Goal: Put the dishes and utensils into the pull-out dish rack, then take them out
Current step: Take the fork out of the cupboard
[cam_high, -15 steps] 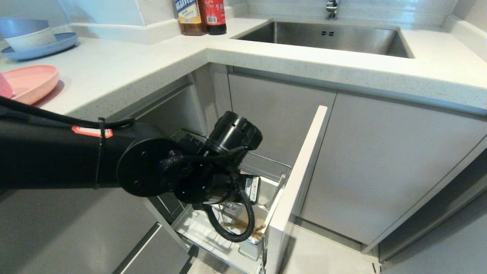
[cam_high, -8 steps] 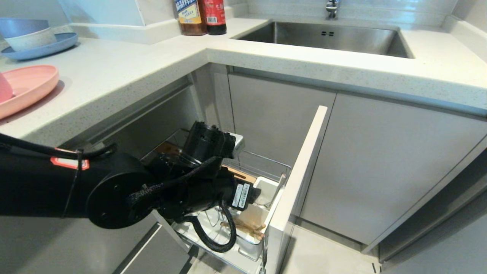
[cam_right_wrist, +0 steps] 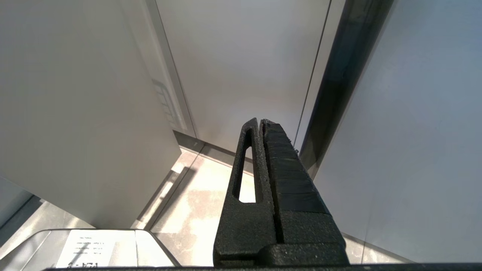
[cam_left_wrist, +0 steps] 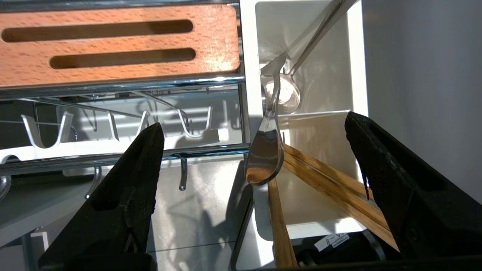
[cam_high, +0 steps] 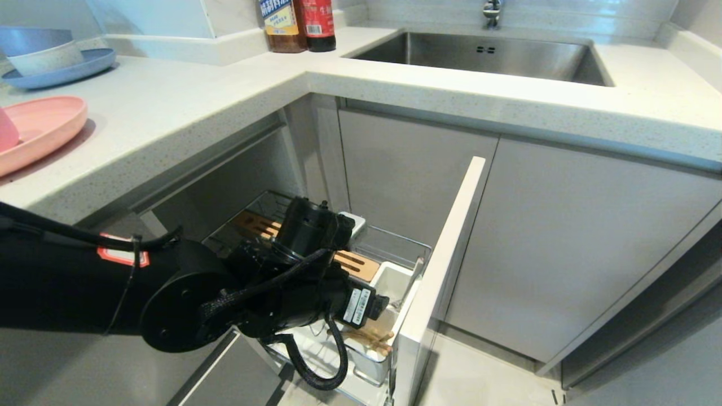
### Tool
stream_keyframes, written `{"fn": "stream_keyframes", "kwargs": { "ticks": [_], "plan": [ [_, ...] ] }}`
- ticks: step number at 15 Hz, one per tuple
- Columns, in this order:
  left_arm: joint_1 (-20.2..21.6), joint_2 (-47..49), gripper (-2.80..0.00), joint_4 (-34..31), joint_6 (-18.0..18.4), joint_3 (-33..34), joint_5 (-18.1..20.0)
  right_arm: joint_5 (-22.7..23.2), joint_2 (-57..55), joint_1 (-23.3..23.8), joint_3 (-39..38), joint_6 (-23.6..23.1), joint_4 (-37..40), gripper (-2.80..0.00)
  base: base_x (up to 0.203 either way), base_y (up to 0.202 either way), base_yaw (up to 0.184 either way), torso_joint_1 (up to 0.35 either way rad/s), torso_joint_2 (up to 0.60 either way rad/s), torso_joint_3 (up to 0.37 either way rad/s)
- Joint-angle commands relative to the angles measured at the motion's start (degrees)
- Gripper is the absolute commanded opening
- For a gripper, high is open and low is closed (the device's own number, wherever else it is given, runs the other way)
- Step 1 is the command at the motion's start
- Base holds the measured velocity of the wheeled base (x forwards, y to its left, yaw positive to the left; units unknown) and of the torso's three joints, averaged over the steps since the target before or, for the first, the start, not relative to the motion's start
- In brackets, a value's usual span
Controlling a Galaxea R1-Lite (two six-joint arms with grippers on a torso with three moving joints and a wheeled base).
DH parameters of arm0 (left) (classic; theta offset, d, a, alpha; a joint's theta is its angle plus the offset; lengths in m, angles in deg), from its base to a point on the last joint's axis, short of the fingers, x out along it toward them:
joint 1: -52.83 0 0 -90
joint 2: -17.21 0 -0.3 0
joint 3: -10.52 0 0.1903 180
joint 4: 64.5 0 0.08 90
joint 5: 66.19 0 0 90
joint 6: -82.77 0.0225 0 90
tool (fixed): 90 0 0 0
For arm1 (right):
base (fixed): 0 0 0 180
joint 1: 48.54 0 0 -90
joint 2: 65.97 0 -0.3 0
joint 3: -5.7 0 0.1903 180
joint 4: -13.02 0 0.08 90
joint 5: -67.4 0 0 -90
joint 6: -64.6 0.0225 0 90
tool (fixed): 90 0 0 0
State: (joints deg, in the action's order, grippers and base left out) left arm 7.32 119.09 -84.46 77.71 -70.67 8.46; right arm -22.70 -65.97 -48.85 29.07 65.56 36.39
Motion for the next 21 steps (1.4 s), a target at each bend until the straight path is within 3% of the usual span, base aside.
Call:
{"fn": "stream_keyframes", "kwargs": {
  "ticks": [1,7,8,21],
  "plan": [
    [-0.02,1.02,0.0,0.13,-0.08,0.08,-0.21,0.01,0.0,-0.05,-0.09,0.0,0.0,-2.8,0.0,0.0,0.0,0.0,0.0,0.0],
    [-0.2,1.83,0.0,0.54,-0.13,0.07,-0.3,0.01,0.0,-0.05,-0.09,0.0,0.0,-2.8,0.0,0.0,0.0,0.0,0.0,0.0],
    [-0.2,1.91,-2.8,0.46,-0.13,0.07,-0.3,0.01,0.0,0.01,-0.09,0.0,0.0,-2.8,0.0,0.0,0.0,0.0,0.0,0.0],
    [-0.73,2.0,-2.8,0.54,-0.22,-0.01,-0.65,0.01,0.0,-0.05,-0.09,0.0,0.0,-2.8,0.0,0.0,0.0,0.0,0.0,0.0]
  ]
}}
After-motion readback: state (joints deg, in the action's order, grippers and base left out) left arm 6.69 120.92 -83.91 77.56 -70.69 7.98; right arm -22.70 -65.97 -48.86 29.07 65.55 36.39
